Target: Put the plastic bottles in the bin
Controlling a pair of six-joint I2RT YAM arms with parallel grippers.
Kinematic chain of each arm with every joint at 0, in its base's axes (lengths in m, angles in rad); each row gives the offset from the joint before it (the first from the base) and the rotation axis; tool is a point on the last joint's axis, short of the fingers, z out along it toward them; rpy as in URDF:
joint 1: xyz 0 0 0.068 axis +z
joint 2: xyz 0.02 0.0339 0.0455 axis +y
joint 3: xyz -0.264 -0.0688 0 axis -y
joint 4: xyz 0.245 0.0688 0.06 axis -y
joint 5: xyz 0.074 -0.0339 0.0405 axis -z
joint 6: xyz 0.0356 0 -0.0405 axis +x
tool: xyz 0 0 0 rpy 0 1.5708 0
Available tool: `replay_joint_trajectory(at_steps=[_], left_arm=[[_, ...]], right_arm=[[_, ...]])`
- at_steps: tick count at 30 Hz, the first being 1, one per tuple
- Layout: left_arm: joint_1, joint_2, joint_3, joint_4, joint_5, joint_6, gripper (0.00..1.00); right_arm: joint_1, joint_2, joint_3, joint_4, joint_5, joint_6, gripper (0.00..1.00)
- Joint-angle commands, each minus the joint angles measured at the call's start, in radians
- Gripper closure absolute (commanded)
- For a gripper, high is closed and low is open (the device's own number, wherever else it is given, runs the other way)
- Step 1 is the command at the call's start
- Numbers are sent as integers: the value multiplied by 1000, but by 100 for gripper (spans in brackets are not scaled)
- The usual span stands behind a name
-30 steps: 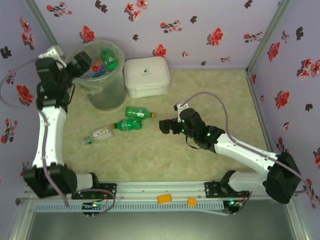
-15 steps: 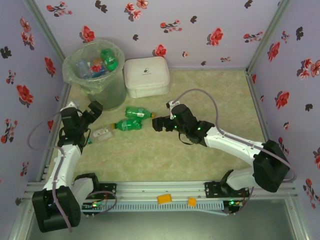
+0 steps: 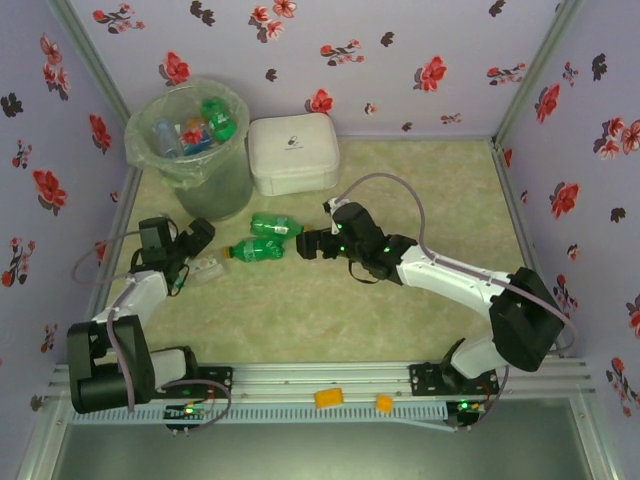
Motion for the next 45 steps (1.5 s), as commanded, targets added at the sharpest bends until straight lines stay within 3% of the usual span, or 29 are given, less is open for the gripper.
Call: replay_joint_trajectory(at_steps=[1, 8, 19, 32, 45], left_arm=[[-27, -8, 32, -47, 4, 42, 0], [-113, -48, 33, -165, -4, 33, 0], [-317, -136, 21, -370, -90, -7, 0], [-375, -153, 82, -623, -124, 65, 0], [-540, -152, 53, -681, -159, 29, 0]], right_arm=[[-6, 10, 34, -13, -11, 3, 0], [-7, 23, 48, -20, -20, -6, 0], [-6, 1, 24, -16, -11, -6, 0], [-6, -29, -6, -10, 2, -6, 0], [-6, -29, -10, -5, 0, -7, 0]])
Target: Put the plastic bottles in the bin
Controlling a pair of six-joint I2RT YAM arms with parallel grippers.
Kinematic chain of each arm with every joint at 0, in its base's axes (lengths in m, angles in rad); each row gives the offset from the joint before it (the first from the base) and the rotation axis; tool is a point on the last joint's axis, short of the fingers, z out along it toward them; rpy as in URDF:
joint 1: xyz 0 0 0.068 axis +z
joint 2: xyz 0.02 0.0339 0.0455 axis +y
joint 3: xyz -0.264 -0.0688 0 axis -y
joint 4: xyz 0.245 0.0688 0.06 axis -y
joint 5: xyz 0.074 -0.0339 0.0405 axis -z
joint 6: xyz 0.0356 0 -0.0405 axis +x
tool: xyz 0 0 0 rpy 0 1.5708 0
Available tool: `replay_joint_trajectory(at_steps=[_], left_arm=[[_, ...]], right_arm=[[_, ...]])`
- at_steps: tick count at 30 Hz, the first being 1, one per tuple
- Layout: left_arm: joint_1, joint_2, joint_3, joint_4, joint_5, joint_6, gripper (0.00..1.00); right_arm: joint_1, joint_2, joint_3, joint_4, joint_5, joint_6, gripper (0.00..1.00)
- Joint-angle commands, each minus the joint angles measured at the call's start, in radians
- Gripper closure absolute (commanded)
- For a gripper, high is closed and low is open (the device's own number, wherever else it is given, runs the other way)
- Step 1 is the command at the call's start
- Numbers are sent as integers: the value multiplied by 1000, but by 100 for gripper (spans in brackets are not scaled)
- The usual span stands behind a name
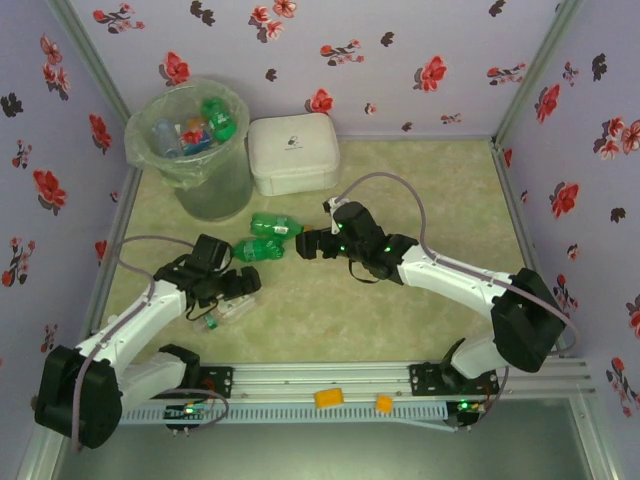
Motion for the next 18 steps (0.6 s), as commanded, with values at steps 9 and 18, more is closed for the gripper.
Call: replay_joint_trajectory(at_steps=[9, 18], left_arm=[[-128, 61, 48, -93, -63, 105, 0], [-218, 152, 71, -99, -153, 88, 0]], right_arm=[[-6, -30, -19, -6, 23, -6, 0], [-6, -24, -17, -5, 20, -3, 0]])
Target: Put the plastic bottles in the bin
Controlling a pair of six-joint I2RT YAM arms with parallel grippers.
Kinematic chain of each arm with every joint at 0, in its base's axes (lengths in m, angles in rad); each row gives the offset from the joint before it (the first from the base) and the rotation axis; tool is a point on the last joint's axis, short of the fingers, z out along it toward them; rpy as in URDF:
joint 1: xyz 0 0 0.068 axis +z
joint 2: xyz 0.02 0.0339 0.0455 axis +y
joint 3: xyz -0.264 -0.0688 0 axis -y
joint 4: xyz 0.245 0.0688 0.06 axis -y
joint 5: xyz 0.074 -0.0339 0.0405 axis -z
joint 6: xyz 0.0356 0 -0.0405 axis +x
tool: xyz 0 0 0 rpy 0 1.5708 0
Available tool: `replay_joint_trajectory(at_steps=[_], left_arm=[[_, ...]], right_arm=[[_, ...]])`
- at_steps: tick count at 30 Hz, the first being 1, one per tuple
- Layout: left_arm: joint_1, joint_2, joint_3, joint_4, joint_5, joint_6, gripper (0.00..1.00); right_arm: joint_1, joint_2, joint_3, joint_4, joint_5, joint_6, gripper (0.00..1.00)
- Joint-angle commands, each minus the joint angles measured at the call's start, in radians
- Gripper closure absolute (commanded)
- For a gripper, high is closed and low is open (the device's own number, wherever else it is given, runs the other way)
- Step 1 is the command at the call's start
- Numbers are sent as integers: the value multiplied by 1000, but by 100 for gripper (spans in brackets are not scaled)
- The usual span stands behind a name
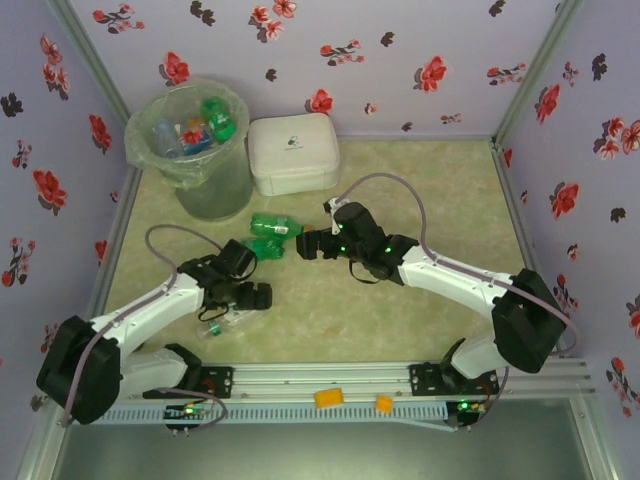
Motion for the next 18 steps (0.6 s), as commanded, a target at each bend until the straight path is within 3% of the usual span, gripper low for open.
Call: replay_joint_trajectory(at_steps=[1, 12, 14, 18], left_arm=[[-14, 26, 27, -32, -72, 1, 0], [49, -49, 10, -34, -244, -79, 0], [59, -64, 24, -50, -220, -55, 0], [56, -93, 82, -57, -15, 69, 0]], right_arm=[[-7, -19, -11, -6, 19, -5, 0], [-7, -25, -12, -18, 26, -15, 0], [-7, -29, -15, -22, 30, -16, 0], [-6, -34, -23, -18, 33, -12, 0]])
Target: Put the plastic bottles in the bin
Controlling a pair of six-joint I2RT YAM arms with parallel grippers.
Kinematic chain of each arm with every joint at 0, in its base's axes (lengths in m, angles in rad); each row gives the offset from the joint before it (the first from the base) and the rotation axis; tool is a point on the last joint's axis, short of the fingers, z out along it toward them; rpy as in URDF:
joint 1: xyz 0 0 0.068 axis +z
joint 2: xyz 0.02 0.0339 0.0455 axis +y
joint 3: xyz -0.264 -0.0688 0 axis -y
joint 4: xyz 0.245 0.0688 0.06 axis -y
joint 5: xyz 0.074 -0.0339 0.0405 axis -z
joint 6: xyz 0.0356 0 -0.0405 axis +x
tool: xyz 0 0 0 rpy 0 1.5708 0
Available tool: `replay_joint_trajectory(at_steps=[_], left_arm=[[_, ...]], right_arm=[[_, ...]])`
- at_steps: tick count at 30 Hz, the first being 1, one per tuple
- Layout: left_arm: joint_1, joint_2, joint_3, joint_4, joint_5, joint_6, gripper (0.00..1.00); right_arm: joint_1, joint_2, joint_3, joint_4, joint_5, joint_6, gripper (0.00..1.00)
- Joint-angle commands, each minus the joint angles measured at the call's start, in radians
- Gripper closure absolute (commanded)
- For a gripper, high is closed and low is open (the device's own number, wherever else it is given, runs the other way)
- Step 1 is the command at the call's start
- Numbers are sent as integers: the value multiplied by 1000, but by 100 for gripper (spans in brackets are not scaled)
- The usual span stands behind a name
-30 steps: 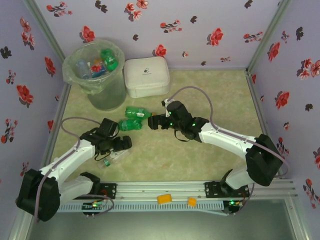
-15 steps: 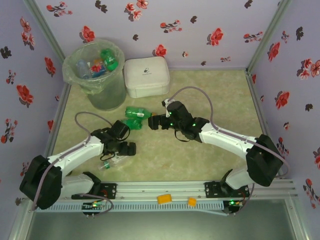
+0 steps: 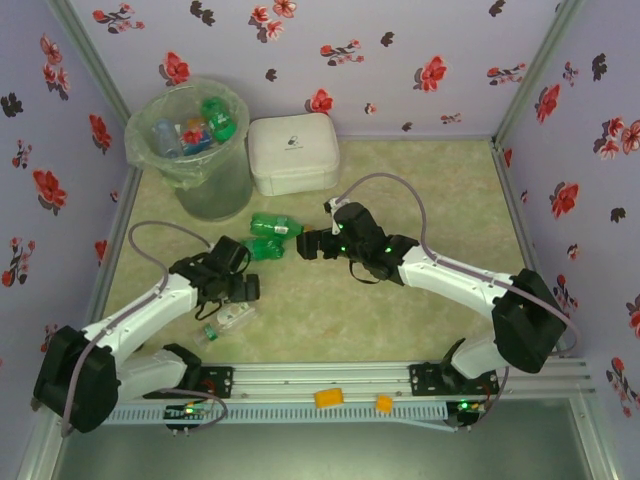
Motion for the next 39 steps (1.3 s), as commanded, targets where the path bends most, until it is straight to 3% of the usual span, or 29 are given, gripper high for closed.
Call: replay_joint_trajectory(at_steps=[1, 5, 7, 13, 15, 24, 31, 39], left_arm=[[-5, -35, 63, -22, 162, 91, 0], [-67, -9, 118, -86, 195, 162, 0], [-114, 27, 155, -144, 141, 192, 0], [-200, 132, 201, -248, -83, 118, 0], [-212, 152, 203, -260, -100, 103, 0], [-216, 162, 126, -228, -73, 76, 0], [-212, 271, 123, -163, -64, 88, 0], [-144, 336, 121, -79, -36, 98, 1]], right_arm=[[-6, -27, -18, -12, 24, -9, 0], [-6, -13, -9, -4, 8, -3, 0], [-6, -9, -4, -4, 3, -2, 0], [-7, -8, -1, -11, -1, -4, 0], [-6, -10, -5, -11, -1, -2, 0], [-7, -4, -12, -1, -2, -1, 0], [-6, -20, -21, -12, 10, -5, 0], [-7, -56, -46, -21, 41, -8, 0]])
